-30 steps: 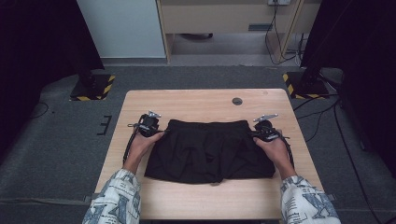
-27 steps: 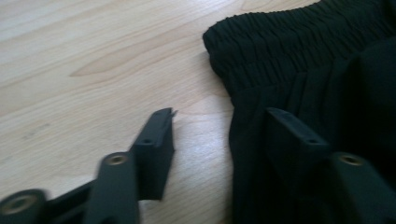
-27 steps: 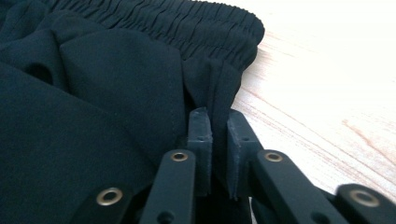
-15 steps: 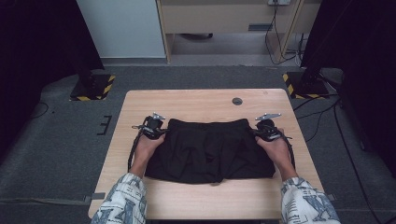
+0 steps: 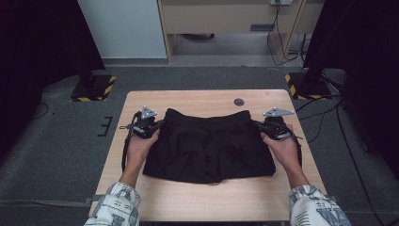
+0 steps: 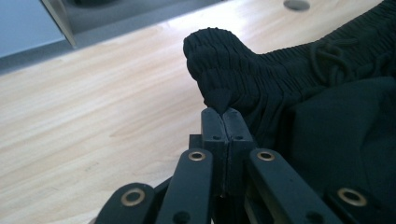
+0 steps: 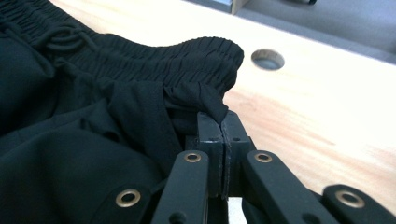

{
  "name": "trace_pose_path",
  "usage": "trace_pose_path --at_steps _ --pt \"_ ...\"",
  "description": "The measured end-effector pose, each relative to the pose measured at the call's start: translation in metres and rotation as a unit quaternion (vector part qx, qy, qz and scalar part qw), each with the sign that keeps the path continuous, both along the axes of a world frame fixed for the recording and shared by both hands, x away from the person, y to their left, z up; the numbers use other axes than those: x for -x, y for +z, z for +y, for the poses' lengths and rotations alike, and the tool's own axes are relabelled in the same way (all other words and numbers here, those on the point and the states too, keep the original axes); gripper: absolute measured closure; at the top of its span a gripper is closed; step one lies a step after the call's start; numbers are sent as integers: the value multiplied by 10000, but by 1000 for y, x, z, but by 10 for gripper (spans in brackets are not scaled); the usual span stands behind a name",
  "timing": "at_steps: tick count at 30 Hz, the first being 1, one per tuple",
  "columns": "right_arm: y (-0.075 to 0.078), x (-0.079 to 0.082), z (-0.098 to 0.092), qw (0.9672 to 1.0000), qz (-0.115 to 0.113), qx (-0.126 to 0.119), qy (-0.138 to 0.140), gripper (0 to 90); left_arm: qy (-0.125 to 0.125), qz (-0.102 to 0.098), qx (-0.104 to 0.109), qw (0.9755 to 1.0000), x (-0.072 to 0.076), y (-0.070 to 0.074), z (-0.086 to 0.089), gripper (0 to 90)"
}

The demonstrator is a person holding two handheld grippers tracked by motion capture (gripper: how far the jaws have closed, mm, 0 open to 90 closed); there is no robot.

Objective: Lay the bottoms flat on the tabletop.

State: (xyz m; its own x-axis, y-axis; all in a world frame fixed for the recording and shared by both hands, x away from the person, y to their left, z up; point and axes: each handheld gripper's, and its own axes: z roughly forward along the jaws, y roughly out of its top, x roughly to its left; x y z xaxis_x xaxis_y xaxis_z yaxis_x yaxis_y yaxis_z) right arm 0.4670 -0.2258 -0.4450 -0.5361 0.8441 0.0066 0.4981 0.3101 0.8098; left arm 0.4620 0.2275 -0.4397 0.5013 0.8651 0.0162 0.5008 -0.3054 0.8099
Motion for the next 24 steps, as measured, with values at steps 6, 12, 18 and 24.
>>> trace_pose_path --at_steps 6,12,18,24 --pt "16 3 -5 9999 -136 -96 -39 893 54 -202 125 9997 3 11 2 888" --pt "29 6 -4 9996 -254 71 -46 893 17 -368 128 9992 9 27 0 889" --pt "50 10 -7 9991 -399 118 -86 892 13 -446 121 9989 13 39 5 888" --pt "50 8 -6 9990 -426 65 -125 893 -42 -426 -74 9991 2 44 3 889"
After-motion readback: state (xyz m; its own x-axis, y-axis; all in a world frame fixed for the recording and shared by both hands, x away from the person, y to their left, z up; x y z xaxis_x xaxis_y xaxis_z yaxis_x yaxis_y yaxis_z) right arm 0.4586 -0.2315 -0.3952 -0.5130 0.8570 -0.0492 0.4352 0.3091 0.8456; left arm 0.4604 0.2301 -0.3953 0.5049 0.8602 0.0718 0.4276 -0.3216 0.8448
